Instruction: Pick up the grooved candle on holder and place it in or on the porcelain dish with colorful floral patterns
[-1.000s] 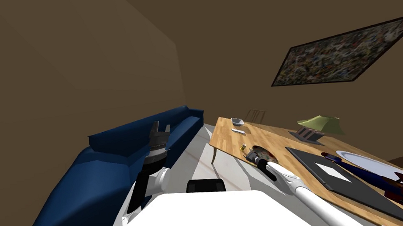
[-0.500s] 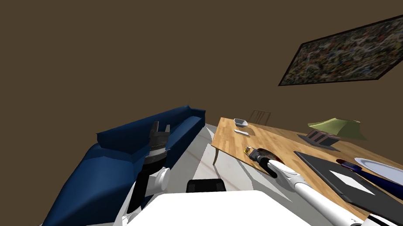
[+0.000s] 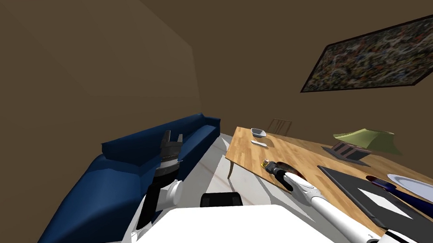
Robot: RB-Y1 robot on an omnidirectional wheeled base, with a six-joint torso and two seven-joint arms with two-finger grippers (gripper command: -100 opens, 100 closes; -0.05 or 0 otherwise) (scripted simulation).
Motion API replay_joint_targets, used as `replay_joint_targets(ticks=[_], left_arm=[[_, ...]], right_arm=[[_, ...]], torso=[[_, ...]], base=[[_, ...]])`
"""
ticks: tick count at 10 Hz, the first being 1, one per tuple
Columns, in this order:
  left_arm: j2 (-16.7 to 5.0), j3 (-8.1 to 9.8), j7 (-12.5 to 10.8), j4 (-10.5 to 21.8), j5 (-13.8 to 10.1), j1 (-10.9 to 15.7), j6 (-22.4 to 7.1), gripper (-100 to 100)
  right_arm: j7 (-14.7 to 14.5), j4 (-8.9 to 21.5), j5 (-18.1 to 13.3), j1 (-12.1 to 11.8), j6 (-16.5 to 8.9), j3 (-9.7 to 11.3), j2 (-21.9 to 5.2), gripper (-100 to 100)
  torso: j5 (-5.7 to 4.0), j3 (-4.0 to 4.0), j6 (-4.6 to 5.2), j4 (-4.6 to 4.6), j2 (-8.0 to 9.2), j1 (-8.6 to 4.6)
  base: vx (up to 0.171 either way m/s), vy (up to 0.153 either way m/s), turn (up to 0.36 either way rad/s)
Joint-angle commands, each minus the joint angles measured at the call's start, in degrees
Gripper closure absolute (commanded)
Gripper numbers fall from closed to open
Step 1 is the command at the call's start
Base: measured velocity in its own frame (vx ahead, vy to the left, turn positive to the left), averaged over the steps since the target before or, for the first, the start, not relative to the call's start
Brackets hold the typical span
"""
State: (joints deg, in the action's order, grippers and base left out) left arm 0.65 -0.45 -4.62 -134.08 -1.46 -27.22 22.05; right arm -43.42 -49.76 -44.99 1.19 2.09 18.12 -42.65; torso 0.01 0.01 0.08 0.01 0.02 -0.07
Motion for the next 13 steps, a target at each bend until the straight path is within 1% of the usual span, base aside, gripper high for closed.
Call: replay_joint_targets(ticks=[1,4,5,6,7,8,9,10,11,12,13], left_arm=[[0.0,0.0,0.0,0.0,0.0,0.0,0.0,0],[0.0,0.0,0.0,0.0,0.0,0.0,0.0,0],[0.0,0.0,0.0,0.0,0.0,0.0,0.0,0],[0.0,0.0,0.0,0.0,0.0,0.0,0.0,0],[0.01,-0.01,0.0,0.0,0.0,0.0,0.0,0],[0.01,-0.01,0.0,0.0,0.0,0.01,0.0,0],[0.01,-0.01,0.0,0.0,0.0,0.01,0.0,0],[0.0,0.0,0.0,0.0,0.0,0.0,0.0,0],[0.01,-0.01,0.0,0.0,0.0,0.01,0.0,0],[0.01,-0.01,0.0,0.0,0.0,0.01,0.0,0],[0.01,-0.01,0.0,0.0,0.0,0.02,0.0,0]], right_arm=[[0.0,0.0,0.0,0.0,0.0,0.0,0.0,100],[0.05,-0.01,0.03,0.01,0.06,-0.01,0.01,100],[0.04,-0.01,0.02,0.01,0.06,0.0,0.01,0],[0.73,0.12,0.55,-0.04,1.26,0.23,-1.79,100],[1.03,0.1,0.76,-0.13,1.73,0.31,-2.49,100],[1.12,-0.66,0.87,-0.26,0.81,0.91,-2.41,100],[1.37,-0.79,0.96,-0.35,0.75,1.1,-2.55,0],[2.22,0.27,2.42,-0.98,2.63,1.19,-4.22,100],[2.47,0.52,2.85,-1.12,3.21,1.25,-4.68,100],[3.02,1.03,3.76,-1.4,4.49,1.42,-5.72,100],[3.32,1.27,4.24,-1.53,5.16,1.52,-6.28,100]], torso=[[0.0,0.0,0.0,0.0,0.0,0.0],[0.04,0.04,0.01,0.01,0.06,0.11],[0.04,0.05,0.01,0.02,0.07,0.12],[0.04,0.05,0.01,0.02,0.08,0.12],[0.08,0.11,0.06,0.01,0.23,0.48],[0.11,0.17,0.07,0.03,0.33,0.57],[0.08,0.14,0.03,0.04,0.25,0.37],[0.04,0.1,0.03,0.02,0.17,0.22],[0.04,0.25,0.2,0.01,0.52,0.29],[0.04,0.4,0.23,0.08,0.76,0.32],[0.01,0.46,0.3,0.07,0.9,0.28]], base=[[0.0,0.0,0.0],[0.0,0.0,0.0],[0.0,0.0,0.0],[-0.043,0.115,-0.033],[-0.057,0.125,-0.053],[-0.024,0.044,-0.019],[-0.005,0.01,0.0],[-0.116,0.062,-0.07],[-0.163,0.077,-0.113],[-0.173,0.069,-0.097],[-0.167,0.088,-0.093]])
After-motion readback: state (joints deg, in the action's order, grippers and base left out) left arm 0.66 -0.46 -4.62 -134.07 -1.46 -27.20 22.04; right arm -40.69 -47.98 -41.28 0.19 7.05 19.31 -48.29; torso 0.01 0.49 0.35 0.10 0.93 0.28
